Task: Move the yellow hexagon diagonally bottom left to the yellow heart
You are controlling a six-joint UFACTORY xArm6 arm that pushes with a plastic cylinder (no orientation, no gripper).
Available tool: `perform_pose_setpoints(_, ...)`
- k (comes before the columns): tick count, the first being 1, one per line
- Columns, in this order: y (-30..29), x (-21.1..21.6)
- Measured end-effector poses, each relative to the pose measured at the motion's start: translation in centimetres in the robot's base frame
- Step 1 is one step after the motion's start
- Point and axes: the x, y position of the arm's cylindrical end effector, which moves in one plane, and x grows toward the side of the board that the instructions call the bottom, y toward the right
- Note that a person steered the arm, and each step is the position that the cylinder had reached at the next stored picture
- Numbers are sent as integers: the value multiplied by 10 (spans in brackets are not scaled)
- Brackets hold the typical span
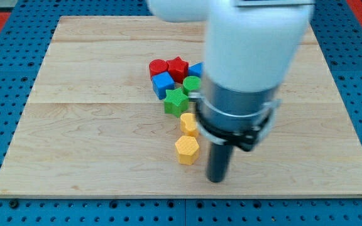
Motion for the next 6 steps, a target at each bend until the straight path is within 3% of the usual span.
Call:
perform_pose_setpoints(3, -44, -110)
perform_pose_setpoints(4, -18, -41)
perform_pose_setpoints(5, -84, -38)
perform_pose_setpoints(6, -82, -107)
